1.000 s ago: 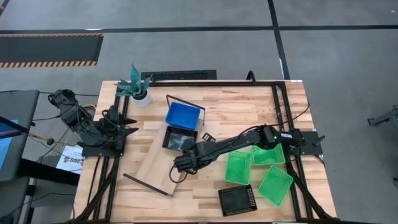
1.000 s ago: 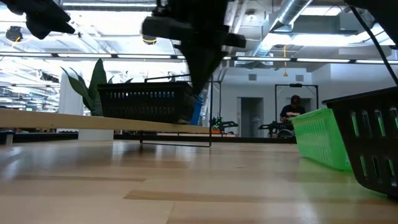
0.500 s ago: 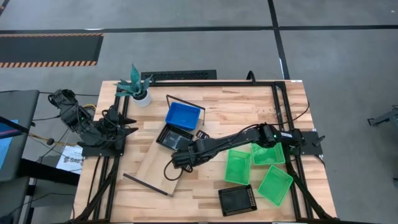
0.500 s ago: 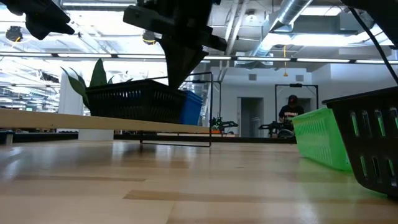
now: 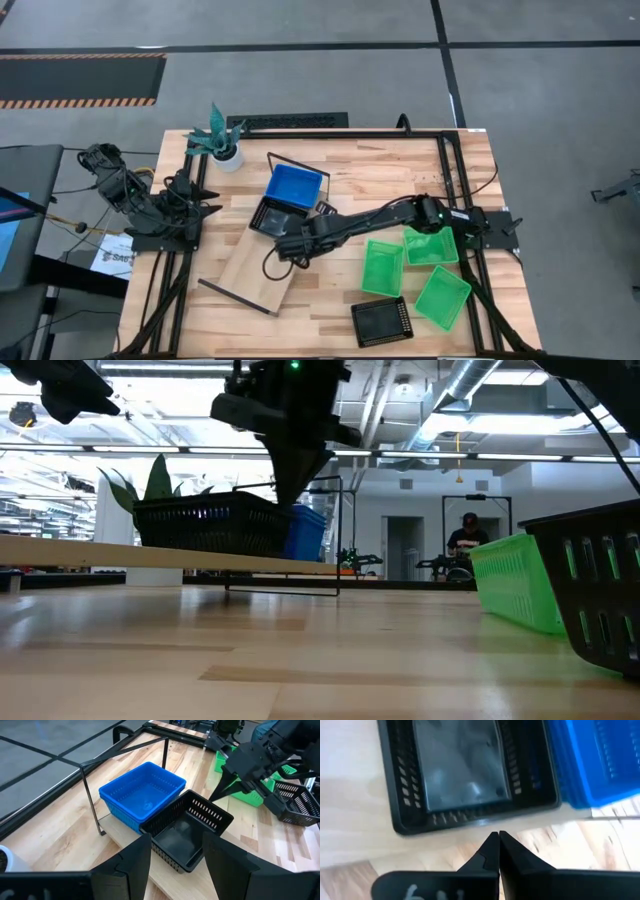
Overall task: Stack baskets on shelf by color
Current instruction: Stack the left black bin on top of the black bin on the shelf, then stack the black bin on top of the black bins on the shelf
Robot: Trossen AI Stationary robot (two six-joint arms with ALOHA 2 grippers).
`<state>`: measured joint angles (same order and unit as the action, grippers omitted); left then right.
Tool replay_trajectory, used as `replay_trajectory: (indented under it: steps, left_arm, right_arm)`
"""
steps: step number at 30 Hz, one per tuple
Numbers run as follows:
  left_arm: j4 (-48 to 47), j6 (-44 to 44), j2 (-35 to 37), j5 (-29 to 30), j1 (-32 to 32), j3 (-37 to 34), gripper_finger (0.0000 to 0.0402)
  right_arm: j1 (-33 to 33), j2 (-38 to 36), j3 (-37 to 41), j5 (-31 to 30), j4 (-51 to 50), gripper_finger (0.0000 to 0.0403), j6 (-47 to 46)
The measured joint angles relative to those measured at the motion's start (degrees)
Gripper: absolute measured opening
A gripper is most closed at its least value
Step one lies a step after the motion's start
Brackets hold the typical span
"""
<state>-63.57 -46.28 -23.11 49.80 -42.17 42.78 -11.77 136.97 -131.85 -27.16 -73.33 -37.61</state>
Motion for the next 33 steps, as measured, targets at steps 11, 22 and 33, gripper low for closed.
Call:
replay_trajectory:
  steps: [11, 22, 33]
  left_arm:
    - [0.01, 0.07, 0.00, 0.00, 0.01, 0.00, 0.0169]
    - [0.02, 0.09, 0.01, 0.09, 0.01, 0.00, 0.0169]
    - [0.03, 0.14, 0.01, 0.09, 0.01, 0.00, 0.0169]
  right_arm:
    - [-5.06, -0.13, -0.87, 4.27, -16.32, 0.0033, -11.56]
    - [-19.98, -1.97, -0.87, 21.62, -16.15, 0.0133, -12.72]
    - [-34.47, -1.95, -0.87, 26.23, -12.44, 0.0218, -20.48]
